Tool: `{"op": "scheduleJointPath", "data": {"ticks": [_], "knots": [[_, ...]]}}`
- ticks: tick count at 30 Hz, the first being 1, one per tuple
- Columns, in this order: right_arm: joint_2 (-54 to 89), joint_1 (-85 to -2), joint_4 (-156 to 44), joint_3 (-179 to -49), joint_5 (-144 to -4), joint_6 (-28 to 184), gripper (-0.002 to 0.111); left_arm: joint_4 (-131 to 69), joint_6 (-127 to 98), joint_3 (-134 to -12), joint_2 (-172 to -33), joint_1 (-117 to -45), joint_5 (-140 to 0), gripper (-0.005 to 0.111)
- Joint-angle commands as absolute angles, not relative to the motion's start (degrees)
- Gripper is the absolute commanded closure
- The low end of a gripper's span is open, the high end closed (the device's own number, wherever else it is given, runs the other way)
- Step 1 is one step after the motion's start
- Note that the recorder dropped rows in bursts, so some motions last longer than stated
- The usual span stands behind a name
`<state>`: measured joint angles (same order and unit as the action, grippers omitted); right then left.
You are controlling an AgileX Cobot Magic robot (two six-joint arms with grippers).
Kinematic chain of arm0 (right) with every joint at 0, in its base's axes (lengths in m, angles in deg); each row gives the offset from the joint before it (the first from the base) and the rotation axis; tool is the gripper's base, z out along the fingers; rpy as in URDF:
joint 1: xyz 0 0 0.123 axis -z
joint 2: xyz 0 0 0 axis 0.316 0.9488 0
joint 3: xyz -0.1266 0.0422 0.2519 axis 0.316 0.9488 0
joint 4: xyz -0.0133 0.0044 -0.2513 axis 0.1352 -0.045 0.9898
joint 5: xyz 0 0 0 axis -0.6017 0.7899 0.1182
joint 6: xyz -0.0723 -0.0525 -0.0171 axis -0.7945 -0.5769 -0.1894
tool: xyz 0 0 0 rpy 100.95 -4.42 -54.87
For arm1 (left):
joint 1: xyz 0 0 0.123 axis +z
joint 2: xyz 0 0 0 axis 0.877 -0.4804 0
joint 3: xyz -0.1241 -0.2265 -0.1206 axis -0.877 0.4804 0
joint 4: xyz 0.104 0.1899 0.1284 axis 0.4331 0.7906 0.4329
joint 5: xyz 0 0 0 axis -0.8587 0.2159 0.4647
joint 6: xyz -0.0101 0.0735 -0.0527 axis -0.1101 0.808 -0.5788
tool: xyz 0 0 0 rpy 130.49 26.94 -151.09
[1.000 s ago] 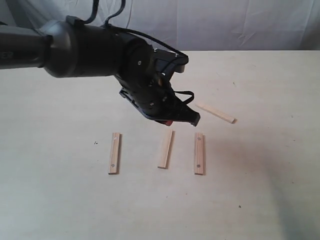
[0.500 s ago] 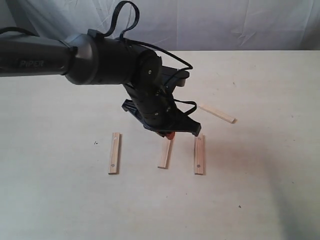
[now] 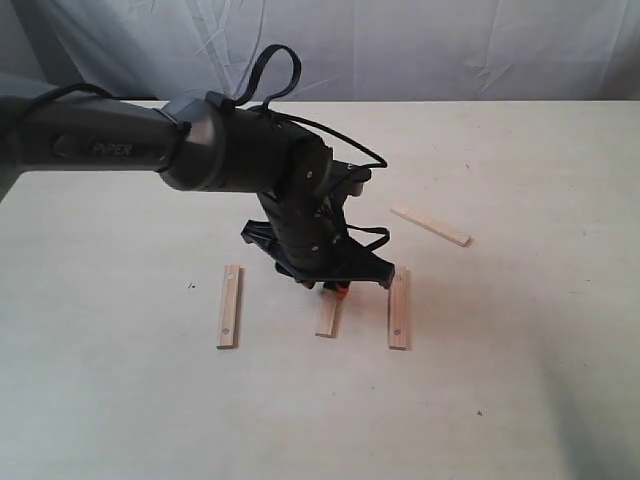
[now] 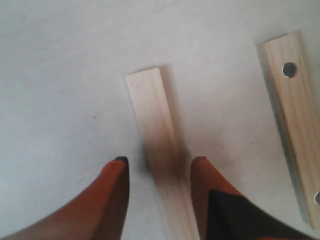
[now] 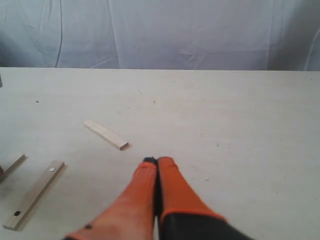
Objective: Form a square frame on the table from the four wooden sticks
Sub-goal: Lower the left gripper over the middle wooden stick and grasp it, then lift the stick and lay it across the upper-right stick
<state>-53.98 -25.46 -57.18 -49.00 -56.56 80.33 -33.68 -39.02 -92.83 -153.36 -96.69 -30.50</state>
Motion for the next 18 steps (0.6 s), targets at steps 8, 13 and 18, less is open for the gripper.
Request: {"op": "scheduleJointPath", "data": {"ticks": [8,13,18], "knots": [[-54.3,-25.1,-57.2,-48.9,-57.0,80.1,0.108,-34.0,-39.9,-93.0,-153.9,-96.8,-31.7,0.067],[-54.3,-25.1,-57.2,-48.9,-57.0,80.1,0.108,-34.2,-41.9,-93.0,-155.1,-96.8,-31.5,0.067],[-54.3,-25.1,-57.2,-48.9,-57.0,80.1,0.108,-34.0,-41.9,-93.0,-156.5,-96.8,-30.0,0.078]]}}
